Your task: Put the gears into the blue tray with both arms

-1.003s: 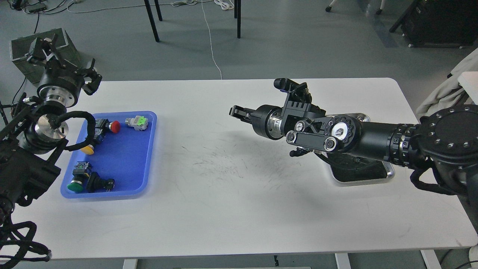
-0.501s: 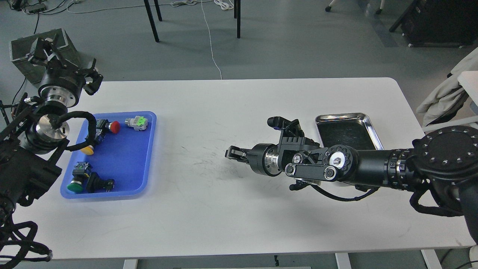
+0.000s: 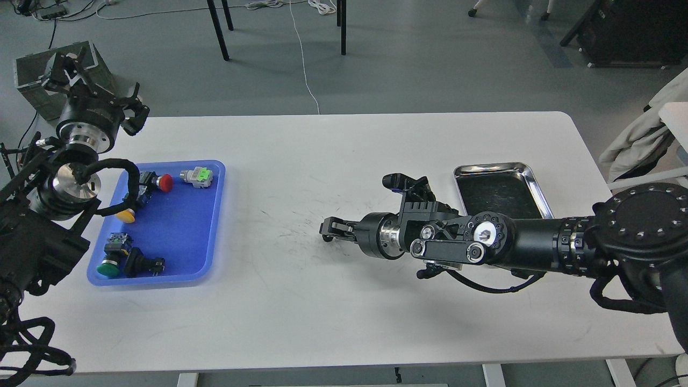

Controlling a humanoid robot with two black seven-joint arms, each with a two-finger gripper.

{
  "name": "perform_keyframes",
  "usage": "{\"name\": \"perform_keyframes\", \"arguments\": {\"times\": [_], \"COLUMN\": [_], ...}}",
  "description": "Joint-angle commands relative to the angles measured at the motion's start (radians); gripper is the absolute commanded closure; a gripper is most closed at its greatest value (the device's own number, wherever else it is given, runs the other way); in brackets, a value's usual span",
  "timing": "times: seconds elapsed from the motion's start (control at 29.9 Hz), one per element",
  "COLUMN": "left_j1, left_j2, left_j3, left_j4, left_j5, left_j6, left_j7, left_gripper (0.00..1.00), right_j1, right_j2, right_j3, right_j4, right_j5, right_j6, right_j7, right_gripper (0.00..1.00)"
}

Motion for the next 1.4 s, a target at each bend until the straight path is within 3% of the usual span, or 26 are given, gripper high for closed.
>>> {"name": "perform_keyframes", "arguments": {"times": [0.0, 0.27, 0.5, 0.74, 0.87, 1.0, 1.2, 1.37], "left_j1": [0.001, -0.008, -0.036, -0.079, -0.074, -0.074, -0.067, -0.056], "left_j2": [0.003, 0.016, 0.017, 0.016, 0.055, 0.156, 0.307, 0.341], "left_j3": [0.002, 0.007, 0.010, 0.120, 0.186, 0.289, 0.425, 0.526], "left_j4": [0.000, 0.000, 0.000, -0.043, -0.167, -0.391, -0.696, -0.816], "left_j5": [0.000, 0.011, 0.020, 0.063, 0.086, 0.143, 0.381, 0.742], "left_j6": [0.002, 0.006, 0.009, 0.025, 0.031, 0.074, 0.080, 0.084], "left_j7": [0.002, 0.006, 0.014, 0.014, 0.017, 0.021, 0.022, 0.017], "left_gripper": [0.02, 0.02, 0.02, 0.02, 0.02, 0.02, 0.02, 0.02], "right_j1": [0.008, 0.023, -0.030, -0.202, -0.398, -0.558, -0.690, -0.744], "right_j2": [0.000, 0.000, 0.000, -0.217, -0.284, -0.320, -0.327, -0.325], "right_j3": [0.059, 0.295, 0.628, 1.047, 1.343, 1.529, 1.635, 1.685], "right_j4": [-0.019, -0.168, -0.166, -0.120, -0.063, -0.053, -0.053, -0.054], "right_j5": [0.002, 0.019, 0.065, 0.175, 0.216, 0.364, 0.468, 0.490], "right_j6": [-0.006, -0.001, 0.004, 0.011, 0.105, 0.203, 0.295, 0.336], "right_j7": [-0.001, 0.007, 0.008, 0.017, 0.017, 0.014, 0.020, 0.020], "right_gripper": [0.07, 0.07, 0.07, 0.07, 0.07, 0.06, 0.06, 0.06]}}
